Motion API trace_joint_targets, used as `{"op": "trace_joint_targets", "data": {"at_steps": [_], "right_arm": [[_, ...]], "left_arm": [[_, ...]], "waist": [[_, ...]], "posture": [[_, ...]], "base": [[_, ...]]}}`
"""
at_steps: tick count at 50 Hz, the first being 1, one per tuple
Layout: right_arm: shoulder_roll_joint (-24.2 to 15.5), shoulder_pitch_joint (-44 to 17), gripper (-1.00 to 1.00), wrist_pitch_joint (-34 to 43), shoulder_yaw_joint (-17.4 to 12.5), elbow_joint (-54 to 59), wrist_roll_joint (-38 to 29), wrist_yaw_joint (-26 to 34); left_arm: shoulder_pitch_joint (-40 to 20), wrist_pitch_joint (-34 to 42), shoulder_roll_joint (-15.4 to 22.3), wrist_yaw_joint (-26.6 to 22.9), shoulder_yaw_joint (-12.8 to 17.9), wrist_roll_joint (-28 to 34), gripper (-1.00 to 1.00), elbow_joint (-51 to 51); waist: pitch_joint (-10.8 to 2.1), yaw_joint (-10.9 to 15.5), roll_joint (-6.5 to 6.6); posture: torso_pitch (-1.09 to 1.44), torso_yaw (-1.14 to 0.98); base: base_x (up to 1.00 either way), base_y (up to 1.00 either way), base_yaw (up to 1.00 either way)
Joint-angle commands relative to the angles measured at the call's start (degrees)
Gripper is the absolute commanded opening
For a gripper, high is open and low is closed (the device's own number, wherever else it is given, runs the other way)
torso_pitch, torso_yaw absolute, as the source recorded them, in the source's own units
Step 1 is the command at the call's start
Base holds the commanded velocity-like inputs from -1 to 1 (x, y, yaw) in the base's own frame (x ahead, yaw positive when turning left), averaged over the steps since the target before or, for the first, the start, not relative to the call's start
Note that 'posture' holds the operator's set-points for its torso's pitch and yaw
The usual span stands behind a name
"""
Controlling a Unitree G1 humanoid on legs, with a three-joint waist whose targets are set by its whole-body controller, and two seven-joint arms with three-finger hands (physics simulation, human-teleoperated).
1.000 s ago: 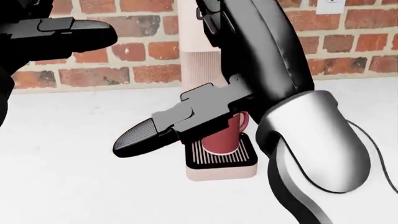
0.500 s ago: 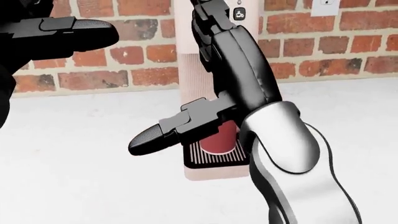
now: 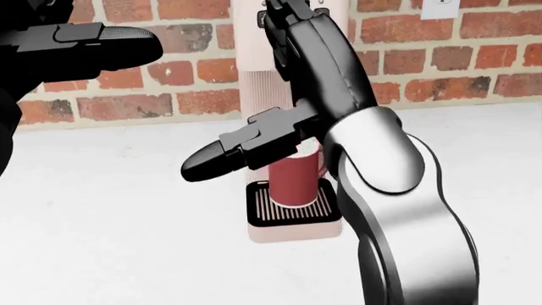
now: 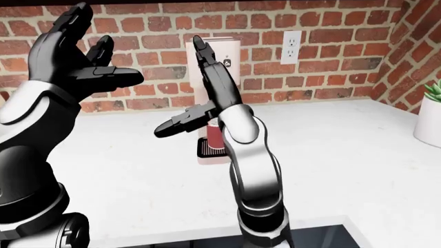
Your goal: Press the button on the coffee machine to serve coffee.
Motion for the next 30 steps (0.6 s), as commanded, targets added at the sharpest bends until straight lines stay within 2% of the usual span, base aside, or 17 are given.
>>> {"op": "trace_joint_targets", "data": {"at_steps": [1,30], "right_arm": [[-0.20,-1.91,1.00,-1.83,-0.52,-0.56,0.06,-0.43],[-1.48,-5.86,1.00,-8.85,-2.22,10.88,3.71,-2.66]], "left_arm": [[-1.81,-1.33,0.48,0.07,0.55,0.08,1.00,-0.75],[-1.69,-1.70,0.39,0.01,0.42,0.12,1.00,-0.64]], "waist": [[-0.16,0.00,0.20],[-0.17,-0.27,0.32]], "posture": [[-0.58,0.00],[-0.58,0.00]], "base": [[0.00,0.00,0.00],[0.00,0.00,0.00]]}}
